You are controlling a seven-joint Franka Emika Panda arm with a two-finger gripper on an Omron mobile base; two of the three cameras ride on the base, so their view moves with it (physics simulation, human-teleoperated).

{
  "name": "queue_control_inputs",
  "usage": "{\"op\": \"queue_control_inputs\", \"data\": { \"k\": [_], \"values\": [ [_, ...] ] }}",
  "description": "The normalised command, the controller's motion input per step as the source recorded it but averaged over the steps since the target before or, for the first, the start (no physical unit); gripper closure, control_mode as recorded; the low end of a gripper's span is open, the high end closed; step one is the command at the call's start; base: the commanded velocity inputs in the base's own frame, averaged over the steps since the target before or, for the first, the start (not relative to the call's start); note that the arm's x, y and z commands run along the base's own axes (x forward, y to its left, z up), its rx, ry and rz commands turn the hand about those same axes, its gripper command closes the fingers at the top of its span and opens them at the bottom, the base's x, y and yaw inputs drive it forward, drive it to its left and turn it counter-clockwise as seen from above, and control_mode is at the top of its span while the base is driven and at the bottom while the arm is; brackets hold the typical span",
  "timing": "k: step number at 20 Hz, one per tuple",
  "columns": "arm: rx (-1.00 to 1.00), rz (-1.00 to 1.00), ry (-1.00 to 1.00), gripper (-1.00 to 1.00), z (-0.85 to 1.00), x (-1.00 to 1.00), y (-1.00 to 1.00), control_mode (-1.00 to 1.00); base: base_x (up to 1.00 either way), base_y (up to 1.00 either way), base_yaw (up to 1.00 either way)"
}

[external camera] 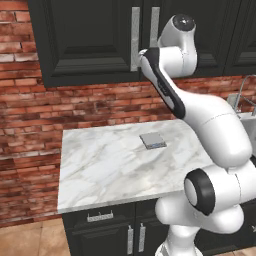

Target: Pick the dish brush and dish brush from the cabinet and place them on the counter.

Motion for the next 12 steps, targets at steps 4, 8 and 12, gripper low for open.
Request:
{"op": "queue_control_inputs", "data": {
  "k": [4,8,12],
  "values": [
    [-0.01,0.00,0.00,-1.00,0.00,0.14,0.08,-1.00,0.00,0.00,0.00],
    [-0.01,0.00,-0.01,-1.00,0.00,0.16,0.10,-1.00,0.00,0.00,0.00],
    [0.00,0.00,0.00,-1.00,0.00,0.19,0.03,-1.00,0.00,0.00,0.00]
  ]
}}
